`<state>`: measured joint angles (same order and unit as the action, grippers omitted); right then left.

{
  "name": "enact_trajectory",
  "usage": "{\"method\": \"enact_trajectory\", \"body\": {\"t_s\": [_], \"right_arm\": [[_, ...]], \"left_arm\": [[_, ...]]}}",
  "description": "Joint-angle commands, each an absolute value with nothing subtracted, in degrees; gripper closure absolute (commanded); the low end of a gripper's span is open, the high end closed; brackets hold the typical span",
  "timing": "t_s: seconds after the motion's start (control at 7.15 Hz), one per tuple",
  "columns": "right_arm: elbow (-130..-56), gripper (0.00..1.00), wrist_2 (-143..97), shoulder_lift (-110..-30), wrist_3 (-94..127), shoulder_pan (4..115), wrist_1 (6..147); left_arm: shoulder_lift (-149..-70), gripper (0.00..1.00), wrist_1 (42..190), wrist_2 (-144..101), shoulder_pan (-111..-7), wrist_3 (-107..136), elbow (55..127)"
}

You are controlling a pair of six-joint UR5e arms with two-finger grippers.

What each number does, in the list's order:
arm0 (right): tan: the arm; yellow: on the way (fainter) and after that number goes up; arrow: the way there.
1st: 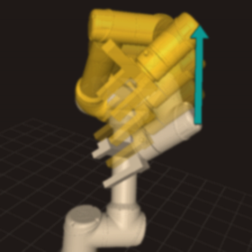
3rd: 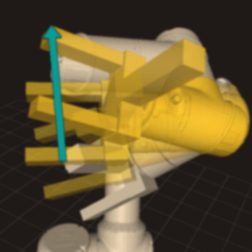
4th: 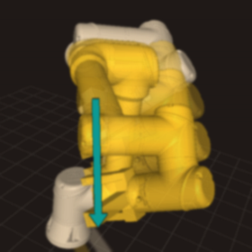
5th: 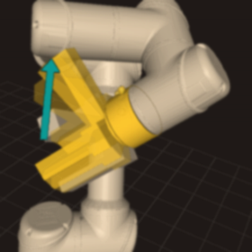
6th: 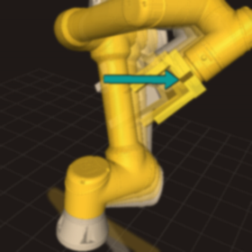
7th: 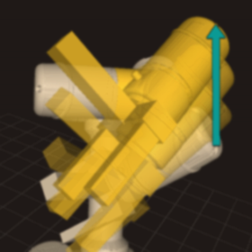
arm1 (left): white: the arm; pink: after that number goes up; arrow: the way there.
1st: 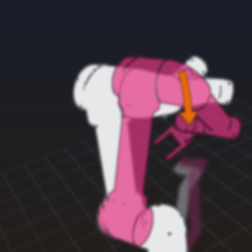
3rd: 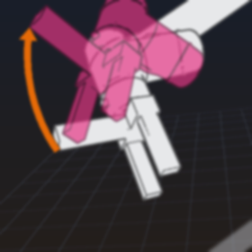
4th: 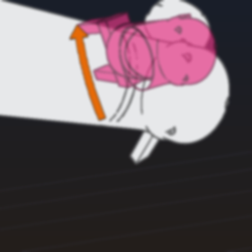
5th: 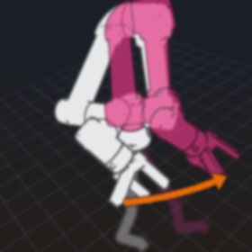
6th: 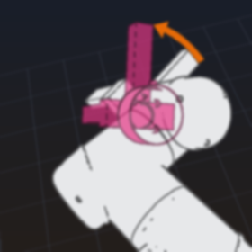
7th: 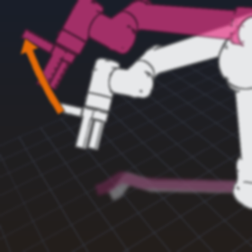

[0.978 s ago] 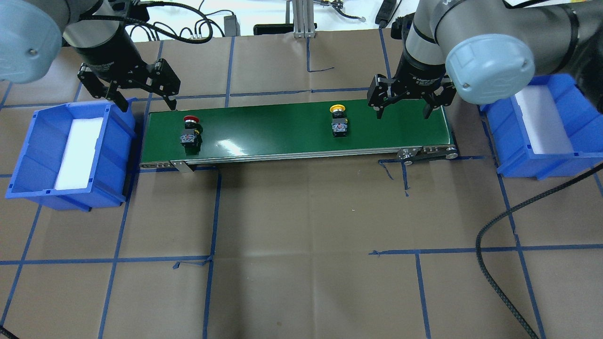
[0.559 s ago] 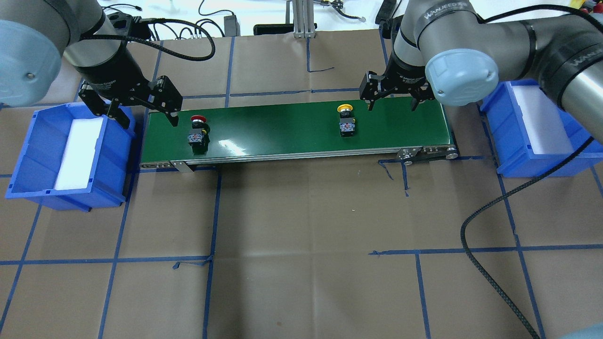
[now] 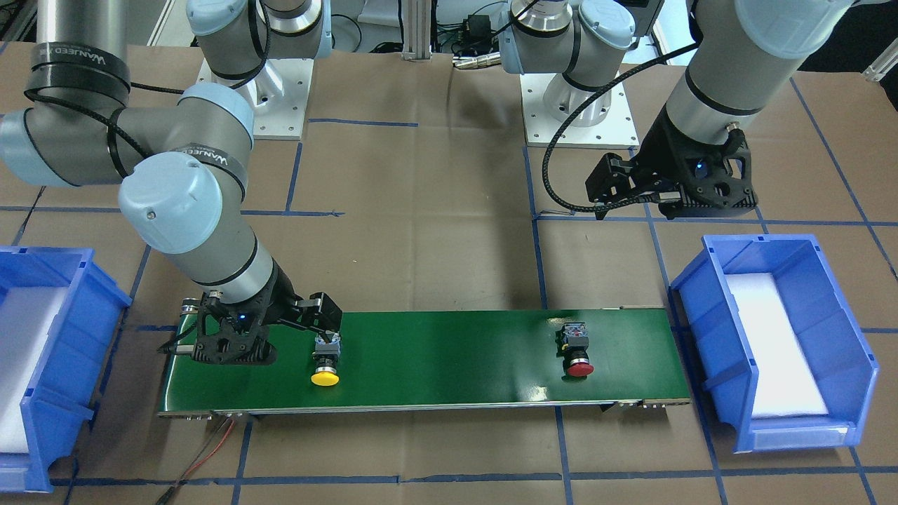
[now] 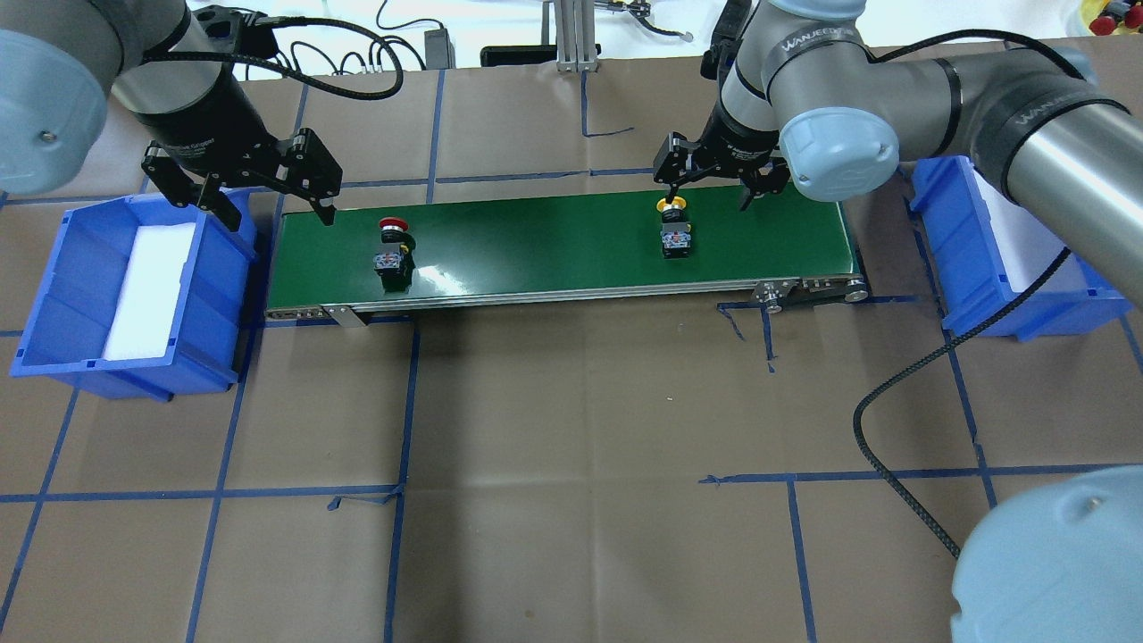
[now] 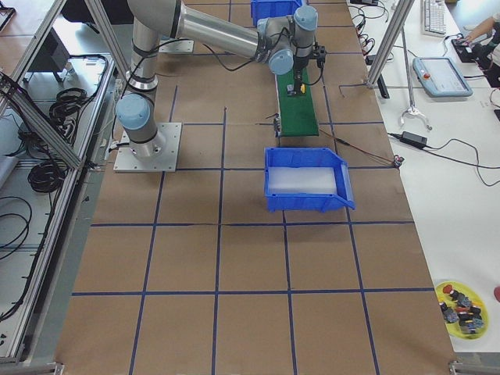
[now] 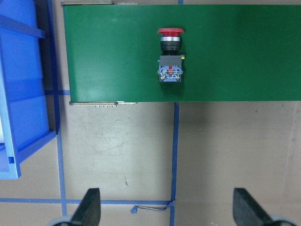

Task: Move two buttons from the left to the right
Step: 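Lower the right gripper onto the yellow button on the belt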

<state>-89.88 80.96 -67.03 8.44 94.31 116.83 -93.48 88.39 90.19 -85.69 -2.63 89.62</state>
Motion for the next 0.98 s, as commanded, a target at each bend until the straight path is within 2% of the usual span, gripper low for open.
{"method": "enact_trajectory", "body": {"t_s": [0.0, 0.42, 0.56, 0.7, 0.84], "right_arm": [[-88.8, 0.00, 81.5, -62.9, 8.3, 94.5, 117.8], [-89.0, 0.00, 82.8, -60.8, 7.8, 94.7, 118.5], [-89.3, 0.14, 84.6, -60.7, 8.3, 94.7, 118.2], [-89.7, 0.62, 84.8, -60.8, 8.5, 94.7, 117.6], [-89.4, 0.95, 84.9, -61.0, 8.2, 94.7, 114.5]], "left_arm": [[-93.5, 0.00, 87.3, 90.3, -86.6, -2.3, 89.6], [-93.3, 0.00, 85.5, 90.8, -88.0, -2.3, 90.3], [-93.2, 0.00, 85.5, 90.8, -88.0, -2.4, 90.4], [-93.0, 0.00, 85.5, 90.7, -88.0, -2.5, 90.8], [-93.0, 0.00, 85.5, 90.8, -88.0, -2.7, 90.7]]}}
